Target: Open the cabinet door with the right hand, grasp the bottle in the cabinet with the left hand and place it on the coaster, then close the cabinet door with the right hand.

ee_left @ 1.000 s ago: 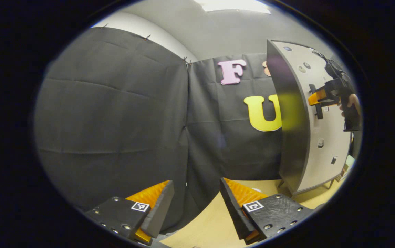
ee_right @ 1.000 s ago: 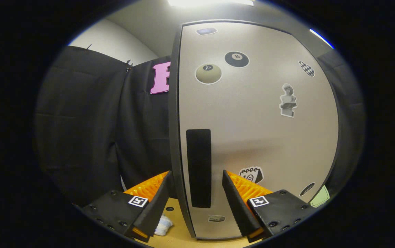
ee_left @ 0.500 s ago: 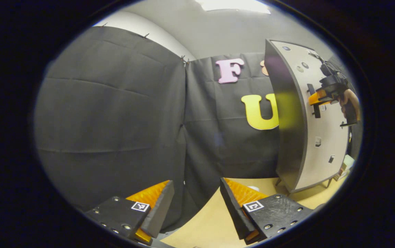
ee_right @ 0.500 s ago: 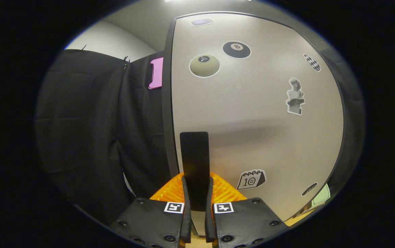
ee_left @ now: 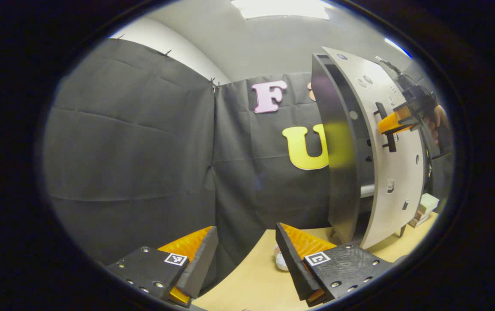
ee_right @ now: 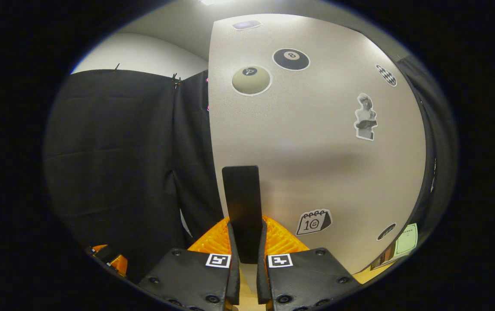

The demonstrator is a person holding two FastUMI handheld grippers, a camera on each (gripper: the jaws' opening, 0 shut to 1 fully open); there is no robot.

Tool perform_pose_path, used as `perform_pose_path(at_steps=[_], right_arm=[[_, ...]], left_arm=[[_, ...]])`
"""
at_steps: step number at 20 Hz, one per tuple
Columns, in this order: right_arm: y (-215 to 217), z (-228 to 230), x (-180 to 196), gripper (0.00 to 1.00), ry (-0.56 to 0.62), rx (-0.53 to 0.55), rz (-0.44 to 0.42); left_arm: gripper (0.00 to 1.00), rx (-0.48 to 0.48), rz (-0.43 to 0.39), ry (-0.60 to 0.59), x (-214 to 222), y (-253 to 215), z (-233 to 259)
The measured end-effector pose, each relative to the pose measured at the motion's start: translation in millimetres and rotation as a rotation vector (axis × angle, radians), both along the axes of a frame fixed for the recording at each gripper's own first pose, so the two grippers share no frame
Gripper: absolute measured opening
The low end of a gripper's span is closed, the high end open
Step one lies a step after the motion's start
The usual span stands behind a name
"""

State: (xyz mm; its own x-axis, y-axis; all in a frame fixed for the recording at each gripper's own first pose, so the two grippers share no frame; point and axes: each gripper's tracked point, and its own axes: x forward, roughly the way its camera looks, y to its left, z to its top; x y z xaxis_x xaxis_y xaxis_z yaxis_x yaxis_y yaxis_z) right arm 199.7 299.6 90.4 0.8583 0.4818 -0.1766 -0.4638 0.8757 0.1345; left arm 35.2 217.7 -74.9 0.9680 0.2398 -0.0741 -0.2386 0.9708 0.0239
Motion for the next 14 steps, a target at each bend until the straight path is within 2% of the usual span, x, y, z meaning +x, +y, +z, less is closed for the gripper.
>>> perform_pose_path(at_steps=[11,12,14], right_arm=[[-20.5,-0.8,-20.9,0.14,0.017,0.000,0.156],[-22.2,-1.4,-21.1,0.17,0.020,0.003,0.166],[-25.0,-2.5,-22.3,0.14,0.019,0.007,0.187]], left_arm=[[0.82,-0.005,-0.111,-0.025,24.8,-96.9,20.6],[0.82,-0.004,-0.121,-0.026,24.7,-103.7,22.0],[0.82,0.000,-0.139,-0.031,24.6,-120.3,27.0]])
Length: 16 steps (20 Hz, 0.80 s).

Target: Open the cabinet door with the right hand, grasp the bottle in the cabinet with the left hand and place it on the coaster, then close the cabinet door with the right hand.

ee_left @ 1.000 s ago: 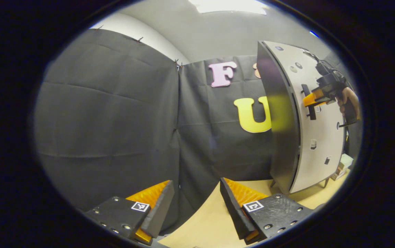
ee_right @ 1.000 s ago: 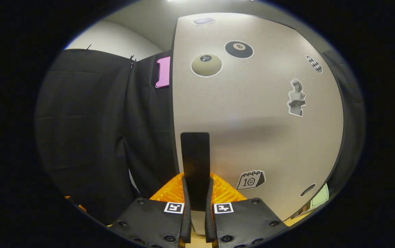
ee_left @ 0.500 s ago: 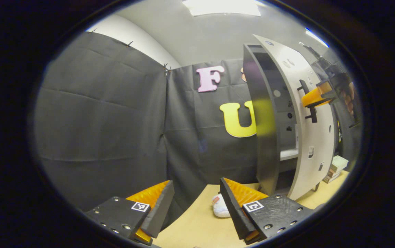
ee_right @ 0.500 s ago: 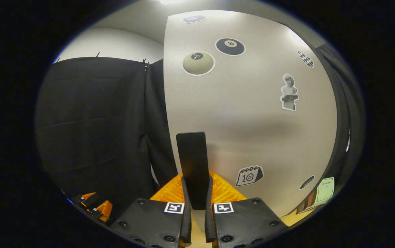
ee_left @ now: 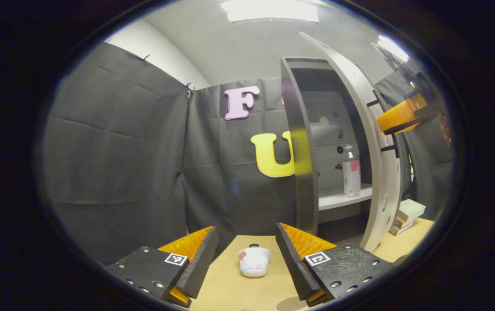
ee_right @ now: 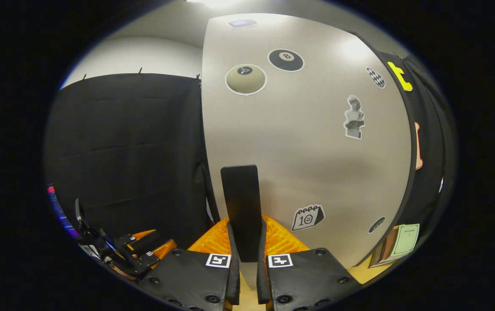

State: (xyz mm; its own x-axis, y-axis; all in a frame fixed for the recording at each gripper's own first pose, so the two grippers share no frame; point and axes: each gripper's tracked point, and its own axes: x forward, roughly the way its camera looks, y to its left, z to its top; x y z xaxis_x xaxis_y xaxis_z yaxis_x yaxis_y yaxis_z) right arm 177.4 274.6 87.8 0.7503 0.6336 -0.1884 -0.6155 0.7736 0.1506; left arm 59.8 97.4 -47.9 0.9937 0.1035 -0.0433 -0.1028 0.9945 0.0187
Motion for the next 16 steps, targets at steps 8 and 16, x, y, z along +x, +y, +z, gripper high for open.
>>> perform_pose_path(at_steps=[8,16], right_arm=[[-15.0,-0.6,-7.4,0.17,-0.020,0.021,0.048],[-32.2,2.8,-18.4,0.17,-0.039,0.037,0.061]], left_arm=[[0.81,0.004,-0.067,-0.017,-1.9,-59.4,15.5],[0.82,0.007,-0.124,-0.022,-8.6,-105.9,23.0]])
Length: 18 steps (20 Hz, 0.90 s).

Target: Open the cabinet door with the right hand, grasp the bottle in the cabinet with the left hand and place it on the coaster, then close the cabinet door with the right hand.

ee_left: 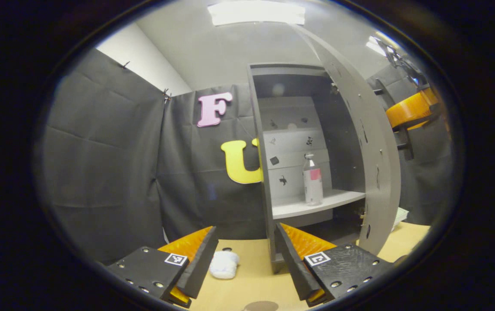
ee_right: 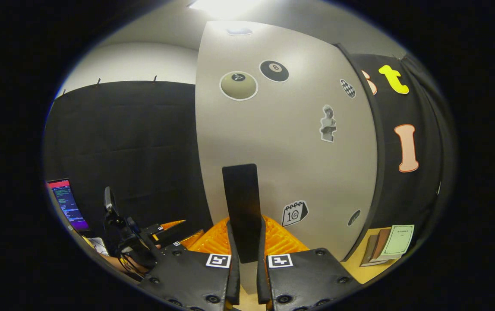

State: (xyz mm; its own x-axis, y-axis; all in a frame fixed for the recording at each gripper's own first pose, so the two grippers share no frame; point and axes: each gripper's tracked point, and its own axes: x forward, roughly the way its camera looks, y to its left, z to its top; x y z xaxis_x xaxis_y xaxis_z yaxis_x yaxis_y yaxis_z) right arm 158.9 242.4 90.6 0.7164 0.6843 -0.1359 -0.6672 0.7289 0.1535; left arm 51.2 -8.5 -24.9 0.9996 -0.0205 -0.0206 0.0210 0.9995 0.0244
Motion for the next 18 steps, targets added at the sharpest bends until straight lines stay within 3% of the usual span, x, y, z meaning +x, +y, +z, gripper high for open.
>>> perform_pose_path(at_steps=[7,11,12,13,18], right_arm=[[-15.8,0.3,-4.7,0.17,-0.002,0.009,-0.027],[-29.5,1.7,-5.7,0.17,-0.015,0.002,-0.075],[-32.6,1.6,-5.6,0.13,-0.015,0.004,-0.088],[-35.1,0.6,-5.3,0.17,-0.013,0.007,-0.100],[-47.7,1.4,-6.1,0.17,-0.031,-0.001,-0.170]], left_arm=[[0.83,-0.016,-0.038,-0.003,-7.6,-39.0,3.7],[0.83,-0.039,-0.067,0.002,-7.6,-64.3,4.0],[0.83,-0.044,-0.075,0.004,-8.0,-70.3,3.5],[0.83,-0.048,-0.084,0.006,-9.2,-76.3,3.9],[0.81,-0.052,-0.114,-0.001,-15.1,-94.7,8.1]])
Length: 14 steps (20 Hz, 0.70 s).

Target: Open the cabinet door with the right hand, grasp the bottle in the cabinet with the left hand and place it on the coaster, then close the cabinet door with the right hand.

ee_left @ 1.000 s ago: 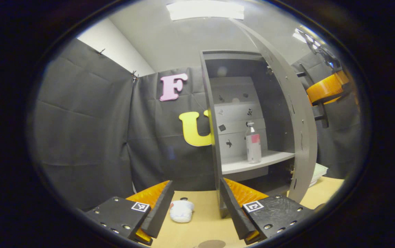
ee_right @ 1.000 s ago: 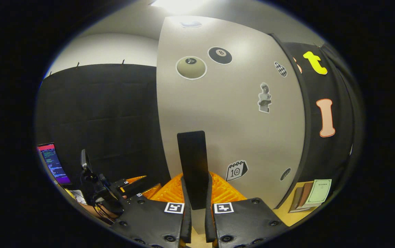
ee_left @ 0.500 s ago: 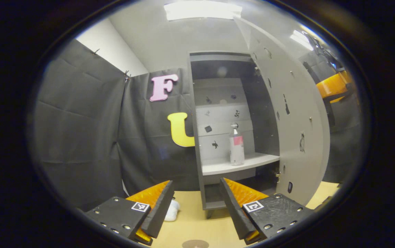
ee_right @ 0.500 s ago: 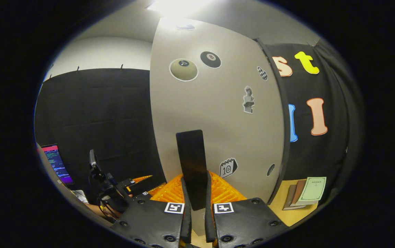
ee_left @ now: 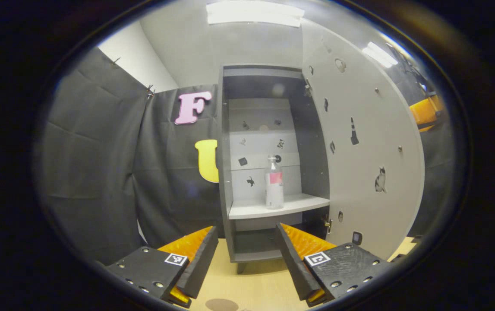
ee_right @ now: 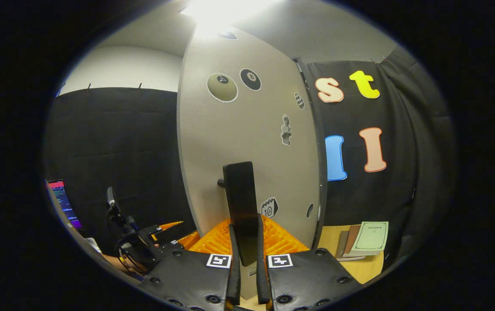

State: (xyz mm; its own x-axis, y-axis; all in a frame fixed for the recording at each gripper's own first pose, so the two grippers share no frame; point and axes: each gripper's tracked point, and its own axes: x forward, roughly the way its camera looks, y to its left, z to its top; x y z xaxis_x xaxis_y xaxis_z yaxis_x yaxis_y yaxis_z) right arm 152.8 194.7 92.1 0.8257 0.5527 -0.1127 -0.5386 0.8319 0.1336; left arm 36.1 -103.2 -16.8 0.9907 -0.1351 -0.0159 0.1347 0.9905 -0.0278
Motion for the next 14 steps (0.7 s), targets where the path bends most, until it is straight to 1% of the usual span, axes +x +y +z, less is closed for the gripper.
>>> perform_pose_path(at_steps=[2,3,4,5,6,7,8,9,10,11,12,13,14], right_arm=[[-6.0,0.0,1.8,0.17,-0.010,-0.006,-0.030],[-6.2,-0.4,2.6,0.20,-0.014,-0.005,-0.043],[-7.9,-0.2,3.7,0.20,-0.018,-0.007,-0.058],[-9.8,-0.3,5.1,0.17,-0.025,-0.009,-0.077],[-10.7,-5.7,5.8,0.20,-0.008,-0.027,-0.087],[-14.8,-14.6,7.2,0.22,0.004,-0.058,-0.105],[-20.8,-21.3,6.3,0.28,0.014,-0.092,-0.125],[-30.3,-16.7,4.3,0.28,-0.009,-0.103,-0.149],[-39.6,-11.4,5.5,0.22,-0.032,-0.103,-0.173],[-52.7,-7.0,3.3,0.22,-0.049,-0.102,-0.209],[-67.3,-4.5,2.5,0.29,-0.058,-0.092,-0.247],[-83.9,-0.7,-2.6,0.47,-0.064,-0.071,-0.285],[-99.6,0.6,-7.5,0.53,-0.065,-0.040,-0.317]], left_arm=[[0.83,0.002,-0.004,0.000,-1.1,-3.3,-0.2],[0.81,0.000,-0.004,0.000,-2.9,-4.4,0.6],[0.81,-0.004,-0.006,-0.002,-4.6,-6.3,1.2],[0.81,-0.006,-0.006,-0.002,-5.9,-8.0,1.7],[0.81,-0.006,-0.004,-0.001,-6.5,-9.2,1.4],[0.81,-0.007,-0.004,0.000,-7.1,-12.0,0.7],[0.81,-0.008,-0.003,-0.001,-7.9,-15.1,1.5],[0.81,-0.007,-0.003,-0.003,-8.7,-18.4,2.8],[0.81,-0.006,-0.001,-0.006,-9.6,-21.6,5.4],[0.81,-0.006,0.002,-0.008,-9.1,-25.0,8.0],[0.83,-0.005,0.002,-0.012,-9.0,-29.0,12.1],[0.83,-0.002,0.001,-0.015,-7.4,-32.2,16.8],[0.83,0.006,0.000,-0.022,-5.0,-35.6,22.5]])
